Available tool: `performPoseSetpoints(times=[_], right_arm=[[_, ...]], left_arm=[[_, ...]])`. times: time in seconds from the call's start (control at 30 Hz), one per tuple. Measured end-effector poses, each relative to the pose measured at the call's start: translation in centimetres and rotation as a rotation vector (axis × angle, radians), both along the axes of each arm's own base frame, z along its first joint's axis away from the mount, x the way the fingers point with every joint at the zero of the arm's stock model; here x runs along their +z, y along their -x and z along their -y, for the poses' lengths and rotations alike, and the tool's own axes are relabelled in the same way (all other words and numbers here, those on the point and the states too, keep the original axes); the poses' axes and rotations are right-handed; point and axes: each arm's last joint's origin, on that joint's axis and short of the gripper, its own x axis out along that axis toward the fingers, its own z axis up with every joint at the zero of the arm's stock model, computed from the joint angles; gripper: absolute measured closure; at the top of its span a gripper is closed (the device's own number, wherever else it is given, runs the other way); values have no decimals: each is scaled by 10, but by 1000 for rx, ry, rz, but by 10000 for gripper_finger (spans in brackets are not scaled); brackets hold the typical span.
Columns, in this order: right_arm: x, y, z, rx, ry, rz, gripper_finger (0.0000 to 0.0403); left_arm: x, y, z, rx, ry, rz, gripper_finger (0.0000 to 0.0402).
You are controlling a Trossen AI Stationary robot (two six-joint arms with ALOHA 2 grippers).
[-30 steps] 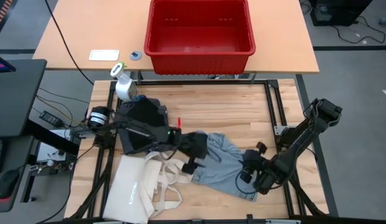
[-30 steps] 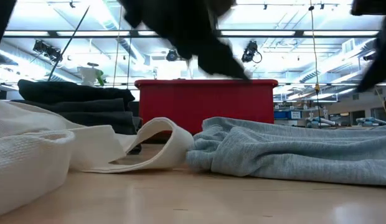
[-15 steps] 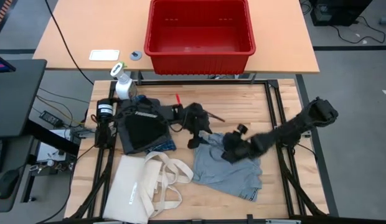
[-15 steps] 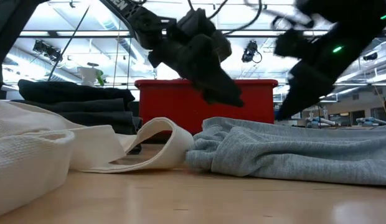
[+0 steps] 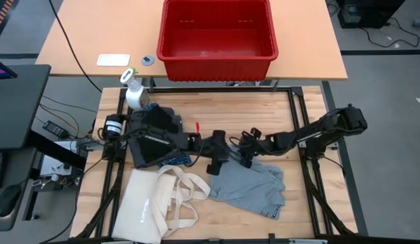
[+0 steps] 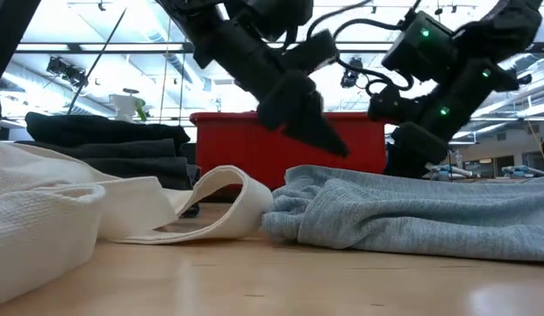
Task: Fold Laundry from Bin
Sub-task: Fold the gray shirt
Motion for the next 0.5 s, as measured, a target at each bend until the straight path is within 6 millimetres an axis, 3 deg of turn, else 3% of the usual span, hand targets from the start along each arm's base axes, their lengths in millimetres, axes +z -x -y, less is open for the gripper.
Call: performPoseSetpoints(times=[0.2, 0.43, 0.5], right_arm=[[-13, 11, 0, 26, -34, -1, 259], [-20, 14, -1, 40, -41, -26, 381], [-20, 13, 0, 36, -23, -26, 391]], left_arm=[[-10, 11, 5, 157, -90, -135, 171], [-11, 21, 24, 234, -297, -184, 199], [-5, 24, 31, 240, -353, -176, 205]])
